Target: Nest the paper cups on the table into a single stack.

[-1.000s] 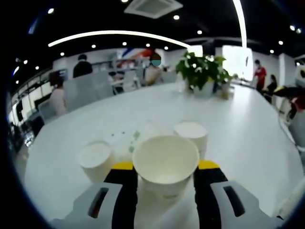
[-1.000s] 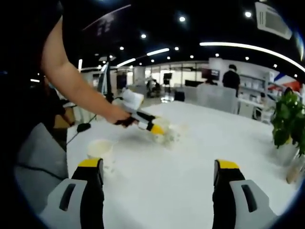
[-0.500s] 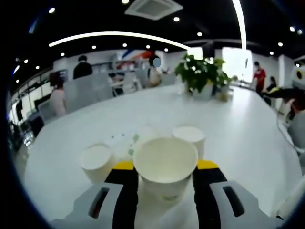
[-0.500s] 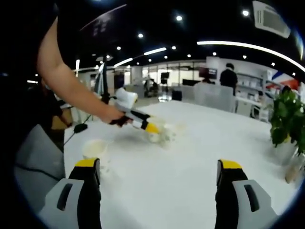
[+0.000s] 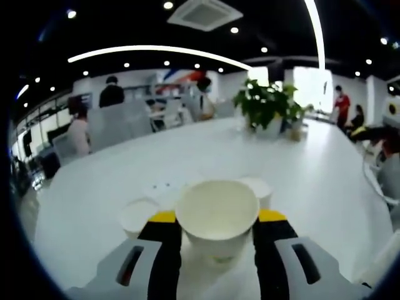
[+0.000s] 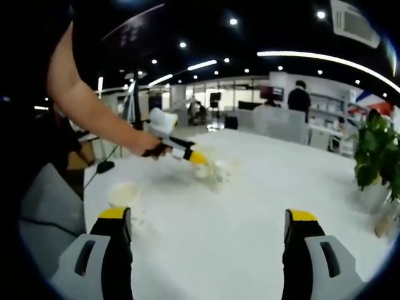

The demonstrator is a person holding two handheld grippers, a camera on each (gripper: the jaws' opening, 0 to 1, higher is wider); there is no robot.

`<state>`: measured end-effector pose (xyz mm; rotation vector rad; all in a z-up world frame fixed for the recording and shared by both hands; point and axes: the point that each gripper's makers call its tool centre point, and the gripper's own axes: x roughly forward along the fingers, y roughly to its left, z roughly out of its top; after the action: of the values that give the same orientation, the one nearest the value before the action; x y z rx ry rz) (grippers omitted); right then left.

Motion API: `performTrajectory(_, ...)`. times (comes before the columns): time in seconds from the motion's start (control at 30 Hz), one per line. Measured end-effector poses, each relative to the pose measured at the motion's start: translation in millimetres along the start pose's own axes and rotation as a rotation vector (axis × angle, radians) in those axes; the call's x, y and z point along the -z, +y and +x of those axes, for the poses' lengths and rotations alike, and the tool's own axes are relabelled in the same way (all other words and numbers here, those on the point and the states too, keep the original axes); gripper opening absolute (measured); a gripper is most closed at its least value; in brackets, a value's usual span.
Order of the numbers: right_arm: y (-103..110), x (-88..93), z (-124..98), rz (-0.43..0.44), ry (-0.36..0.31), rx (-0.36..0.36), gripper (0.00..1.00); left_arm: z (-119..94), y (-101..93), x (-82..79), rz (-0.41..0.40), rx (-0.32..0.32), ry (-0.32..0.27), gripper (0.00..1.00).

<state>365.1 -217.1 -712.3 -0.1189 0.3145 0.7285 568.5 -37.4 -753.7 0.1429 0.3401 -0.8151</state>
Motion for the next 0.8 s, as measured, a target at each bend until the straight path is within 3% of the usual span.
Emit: performTrajectory(0.8,1.8,-7.4,-0.5,0.010,-0.006,0.013,1.00,-11.8,13.3,-78.0,-0.002,0.044,-0.065,0.41)
